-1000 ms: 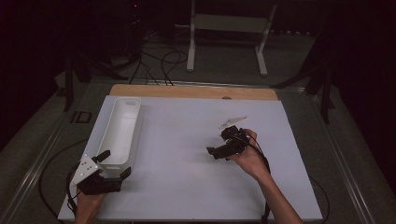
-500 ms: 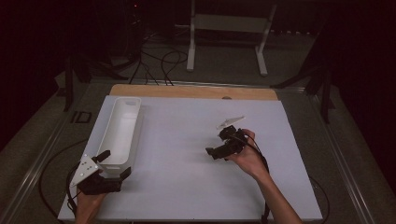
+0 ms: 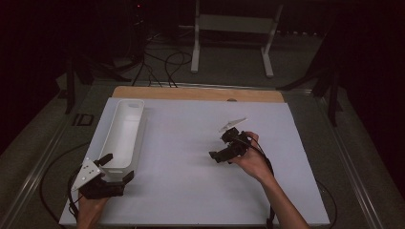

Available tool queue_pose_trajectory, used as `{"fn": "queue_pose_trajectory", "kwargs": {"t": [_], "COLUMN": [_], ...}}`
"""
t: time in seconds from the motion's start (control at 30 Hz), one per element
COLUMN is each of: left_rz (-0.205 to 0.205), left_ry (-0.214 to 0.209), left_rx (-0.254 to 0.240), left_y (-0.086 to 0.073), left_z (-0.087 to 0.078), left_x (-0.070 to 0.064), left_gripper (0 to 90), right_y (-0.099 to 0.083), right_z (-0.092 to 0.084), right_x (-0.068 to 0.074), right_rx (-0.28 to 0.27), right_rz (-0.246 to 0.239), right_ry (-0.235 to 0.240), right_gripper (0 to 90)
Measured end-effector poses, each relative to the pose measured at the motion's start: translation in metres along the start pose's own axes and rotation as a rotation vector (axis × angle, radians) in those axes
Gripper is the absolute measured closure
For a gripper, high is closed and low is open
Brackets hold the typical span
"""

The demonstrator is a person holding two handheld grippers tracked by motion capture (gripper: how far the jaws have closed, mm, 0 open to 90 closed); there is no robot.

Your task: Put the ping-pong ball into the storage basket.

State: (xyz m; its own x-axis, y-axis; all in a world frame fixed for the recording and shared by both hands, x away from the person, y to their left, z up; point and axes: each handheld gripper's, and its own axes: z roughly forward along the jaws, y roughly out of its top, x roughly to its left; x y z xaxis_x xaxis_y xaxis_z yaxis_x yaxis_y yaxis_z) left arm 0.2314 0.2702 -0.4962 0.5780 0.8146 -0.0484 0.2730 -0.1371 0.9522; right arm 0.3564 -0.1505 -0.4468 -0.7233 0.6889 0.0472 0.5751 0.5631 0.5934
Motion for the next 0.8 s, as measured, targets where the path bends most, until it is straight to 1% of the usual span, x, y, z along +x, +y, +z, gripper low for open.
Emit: {"fn": "queue_pose_trajectory", "kwargs": {"t": [0.5, 0.53, 0.57, 0.8], "left_rz": [-0.001, -0.001, -0.001, -0.001], "left_ry": [0.000, 0.000, -0.001, 0.001], "left_rx": [0.001, 0.002, 0.002, 0.001], "left_y": [0.000, 0.000, 0.000, 0.000], "left_z": [0.000, -0.001, -0.001, 0.000], "left_x": [0.000, 0.000, 0.000, 0.000], "left_gripper": [0.0, 0.0, 0.0, 0.0], "right_y": [-0.002, -0.002, -0.002, -0.003], "right_z": [0.007, 0.007, 0.008, 0.013], "right_x": [-0.002, -0.001, -0.001, -0.001], "right_rx": [0.041, 0.043, 0.051, 0.078], "right_rz": [-0.002, 0.004, -0.002, 0.001], "right_ry": [-0.010, -0.010, -0.014, -0.024], "right_gripper": [7.6, 7.6, 7.6, 7.6]}}
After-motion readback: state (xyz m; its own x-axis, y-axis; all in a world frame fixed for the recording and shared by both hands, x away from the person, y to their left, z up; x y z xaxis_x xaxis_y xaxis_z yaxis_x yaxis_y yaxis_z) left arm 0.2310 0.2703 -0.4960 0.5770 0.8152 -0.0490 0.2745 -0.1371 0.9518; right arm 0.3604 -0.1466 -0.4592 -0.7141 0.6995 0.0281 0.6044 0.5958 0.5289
